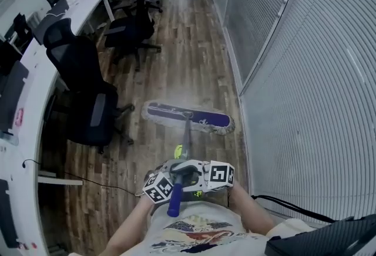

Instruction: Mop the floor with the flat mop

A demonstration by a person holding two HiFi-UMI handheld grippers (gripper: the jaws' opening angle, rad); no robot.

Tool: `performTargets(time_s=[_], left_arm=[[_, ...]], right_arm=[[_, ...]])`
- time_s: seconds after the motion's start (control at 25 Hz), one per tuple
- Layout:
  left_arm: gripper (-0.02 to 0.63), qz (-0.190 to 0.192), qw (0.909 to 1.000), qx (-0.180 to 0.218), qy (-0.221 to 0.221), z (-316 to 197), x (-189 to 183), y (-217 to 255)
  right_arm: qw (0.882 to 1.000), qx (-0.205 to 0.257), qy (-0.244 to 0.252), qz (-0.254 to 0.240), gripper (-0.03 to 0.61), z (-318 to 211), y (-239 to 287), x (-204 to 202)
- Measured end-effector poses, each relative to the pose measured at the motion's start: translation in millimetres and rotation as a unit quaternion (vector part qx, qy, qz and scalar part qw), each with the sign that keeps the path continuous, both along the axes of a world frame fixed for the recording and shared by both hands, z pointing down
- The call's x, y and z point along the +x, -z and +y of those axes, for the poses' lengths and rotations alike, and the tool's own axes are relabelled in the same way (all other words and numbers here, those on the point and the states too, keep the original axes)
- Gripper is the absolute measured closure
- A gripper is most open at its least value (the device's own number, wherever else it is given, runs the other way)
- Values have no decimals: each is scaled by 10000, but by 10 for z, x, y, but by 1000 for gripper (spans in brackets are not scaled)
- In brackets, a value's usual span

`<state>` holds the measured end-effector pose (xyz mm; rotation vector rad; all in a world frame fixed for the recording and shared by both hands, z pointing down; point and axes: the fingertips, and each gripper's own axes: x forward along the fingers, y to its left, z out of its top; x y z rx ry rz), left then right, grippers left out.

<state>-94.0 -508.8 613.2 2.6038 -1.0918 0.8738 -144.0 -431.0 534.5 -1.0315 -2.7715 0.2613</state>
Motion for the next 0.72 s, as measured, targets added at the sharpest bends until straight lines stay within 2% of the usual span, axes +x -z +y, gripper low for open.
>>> performTargets(time_s=[0.2,0.48,0.72], left_arm=[[443,355,9979,103,527,345,65,119],[443,281,9992,126,240,254,49,50],[426,55,10000,11,50,-16,77,-337]], right_arm=[[9992,-264,265,-127,341,402,75,103],[9994,-243,190,-150,341,278,32,63],[9985,158,423,319,331,25,-333,101]])
